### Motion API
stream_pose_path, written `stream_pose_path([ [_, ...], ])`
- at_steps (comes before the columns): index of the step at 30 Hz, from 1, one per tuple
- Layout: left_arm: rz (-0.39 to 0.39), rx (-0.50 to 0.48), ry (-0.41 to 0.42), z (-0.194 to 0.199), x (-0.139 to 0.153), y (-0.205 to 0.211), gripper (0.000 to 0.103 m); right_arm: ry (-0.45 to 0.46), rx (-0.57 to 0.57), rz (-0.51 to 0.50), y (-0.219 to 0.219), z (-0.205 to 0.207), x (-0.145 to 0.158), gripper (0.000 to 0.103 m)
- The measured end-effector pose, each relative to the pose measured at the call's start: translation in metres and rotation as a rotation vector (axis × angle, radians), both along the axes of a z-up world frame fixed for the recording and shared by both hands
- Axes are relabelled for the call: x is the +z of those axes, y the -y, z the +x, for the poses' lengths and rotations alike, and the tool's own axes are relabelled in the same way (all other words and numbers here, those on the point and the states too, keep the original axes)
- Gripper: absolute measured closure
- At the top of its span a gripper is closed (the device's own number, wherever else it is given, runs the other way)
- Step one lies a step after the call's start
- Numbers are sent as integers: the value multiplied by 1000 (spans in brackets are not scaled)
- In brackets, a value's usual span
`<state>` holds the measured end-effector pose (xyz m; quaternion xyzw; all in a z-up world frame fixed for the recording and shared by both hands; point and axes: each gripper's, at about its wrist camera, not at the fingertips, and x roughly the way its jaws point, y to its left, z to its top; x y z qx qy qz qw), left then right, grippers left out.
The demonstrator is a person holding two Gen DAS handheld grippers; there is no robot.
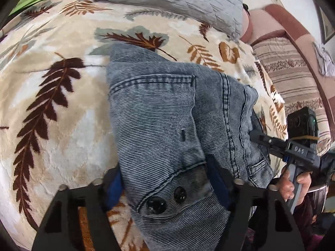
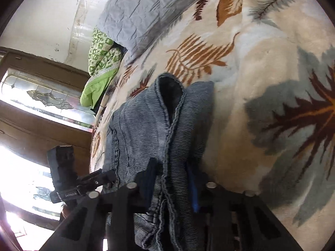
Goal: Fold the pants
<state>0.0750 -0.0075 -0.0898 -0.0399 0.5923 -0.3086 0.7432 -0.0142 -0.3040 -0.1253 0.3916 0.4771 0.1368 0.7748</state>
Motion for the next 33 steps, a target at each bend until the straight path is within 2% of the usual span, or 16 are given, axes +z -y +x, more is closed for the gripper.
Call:
stream_pose_path([
  [2,-15,-1,11,-2,4,-2,50,14,1,-36,-4,-1,4,77],
  [5,-14,-11,39,-8,11,0,61,51,1,-67,-10,-3,11,77],
  [8,-16,0,59,-12,19,-2,68,66,-21,-83,-10,-6,15,81],
  [13,-18,2,90,-17,37,-4,71,140,-30,-153,-19,-12,38,86],
  [19,-2,-19,175,-11,73,3,71,210,-37,-184,-24,-7,61,86],
  [25,17,-15,238,18,101,13,71,286,-41,-211,-23,16,88,87],
  [27,39,1,228,31,94,17,70,284,-43,-210,-18,31,87,87],
  [30,138,37,174,52,61,25,65,228,-40,-217,-16,57,66,87],
  [31,194,52,150,57,44,27,62,187,-36,-235,-17,65,53,87],
  [32,257,70,148,61,29,29,50,143,-36,-256,-18,72,41,87],
  [33,292,87,150,63,19,29,45,103,-32,-275,-18,78,30,87],
])
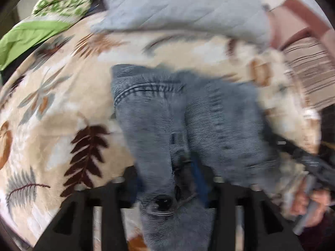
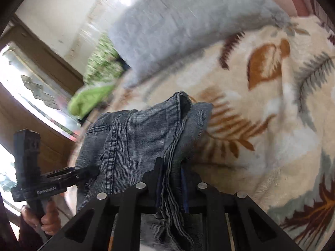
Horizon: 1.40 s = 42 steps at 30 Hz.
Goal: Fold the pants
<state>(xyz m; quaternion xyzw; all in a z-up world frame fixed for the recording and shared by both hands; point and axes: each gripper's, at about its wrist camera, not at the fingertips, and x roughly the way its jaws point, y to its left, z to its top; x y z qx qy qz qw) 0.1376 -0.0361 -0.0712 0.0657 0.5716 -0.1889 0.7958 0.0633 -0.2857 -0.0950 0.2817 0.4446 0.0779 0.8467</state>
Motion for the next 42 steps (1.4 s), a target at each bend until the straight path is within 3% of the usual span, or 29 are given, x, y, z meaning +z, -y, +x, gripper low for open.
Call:
stream_pose_path([
  [3,1,21,36,-7,4,-3,43,-20,0,4,0,2,-7,83],
  [7,46,27,138,-26,33,-5,40,19,-18,-89,-2,-11,13,83],
  [11,81,60,313,-52,78,-11,24,138,-51,-182,-7,-44,43,83],
  [14,79,83,435,-75,111,-16,18,238,-61,-236,-16,-72,67,83],
  [21,43,155,628,-113,173,-36,8,401,-98,-251,-38,-131,119,83],
  [28,35,193,719,-133,199,-54,5,436,-80,-268,-61,-156,139,83],
  [42,50,223,752,-149,210,-77,3,481,-48,-319,-96,-164,169,83],
])
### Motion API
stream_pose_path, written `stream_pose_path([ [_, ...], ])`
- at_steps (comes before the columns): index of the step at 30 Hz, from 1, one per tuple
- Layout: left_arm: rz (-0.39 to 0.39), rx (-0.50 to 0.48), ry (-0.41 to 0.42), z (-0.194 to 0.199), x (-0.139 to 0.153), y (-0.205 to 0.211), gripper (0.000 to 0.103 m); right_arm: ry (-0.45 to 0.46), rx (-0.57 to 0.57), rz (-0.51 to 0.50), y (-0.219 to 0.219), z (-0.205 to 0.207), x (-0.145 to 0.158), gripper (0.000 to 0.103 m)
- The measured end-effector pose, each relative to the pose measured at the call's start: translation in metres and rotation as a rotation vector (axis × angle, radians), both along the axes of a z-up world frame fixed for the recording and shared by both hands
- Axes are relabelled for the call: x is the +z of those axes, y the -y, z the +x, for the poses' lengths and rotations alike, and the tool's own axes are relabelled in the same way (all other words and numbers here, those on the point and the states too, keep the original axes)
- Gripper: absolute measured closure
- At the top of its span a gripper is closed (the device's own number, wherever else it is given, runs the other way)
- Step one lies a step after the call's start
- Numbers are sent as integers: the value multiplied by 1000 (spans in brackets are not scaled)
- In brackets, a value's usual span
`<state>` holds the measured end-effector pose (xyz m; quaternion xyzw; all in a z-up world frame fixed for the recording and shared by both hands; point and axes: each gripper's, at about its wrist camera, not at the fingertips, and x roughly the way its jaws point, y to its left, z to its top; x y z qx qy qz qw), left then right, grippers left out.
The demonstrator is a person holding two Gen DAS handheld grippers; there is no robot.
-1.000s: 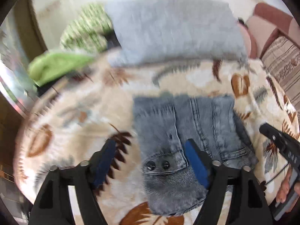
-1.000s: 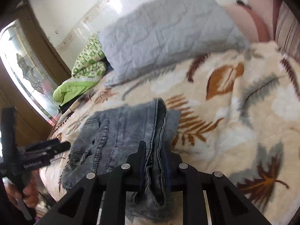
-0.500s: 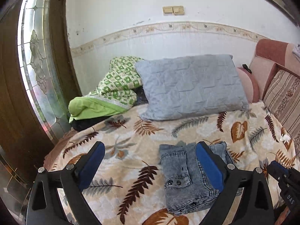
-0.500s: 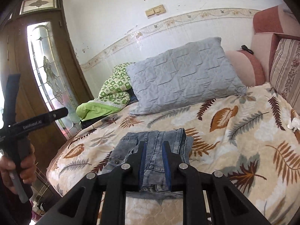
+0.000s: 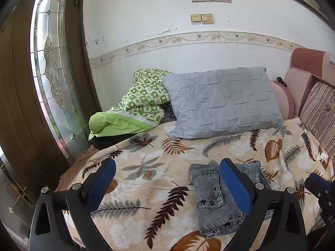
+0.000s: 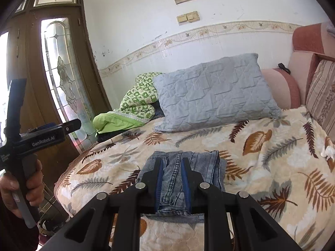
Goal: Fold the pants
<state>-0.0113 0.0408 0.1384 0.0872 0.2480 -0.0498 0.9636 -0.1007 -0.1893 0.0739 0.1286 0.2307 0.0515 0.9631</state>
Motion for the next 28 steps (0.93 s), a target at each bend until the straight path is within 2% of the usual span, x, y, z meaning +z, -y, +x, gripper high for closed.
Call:
stream_pose_path([
  [5,3,25,15,-4,5,-8,3,29,-1,-3,-8,-3,16,83],
  [12,-27,35,-2,-8,9,-19,3,48,17,-65,-28,-6,25,83],
  [17,-50,52,-15,-6,8,-24,3,37,35,-108,-36,-5,19,83],
  [20,-60,22,-26,-6,6,-25,3,18,49,-100,-37,-2,12,83],
  [25,-83,-2,13,-10,5,-25,3,-6,54,-80,-34,2,2,83],
  [28,-64,8,20,-8,1,-22,0,-17,41,-74,-29,3,-3,83],
])
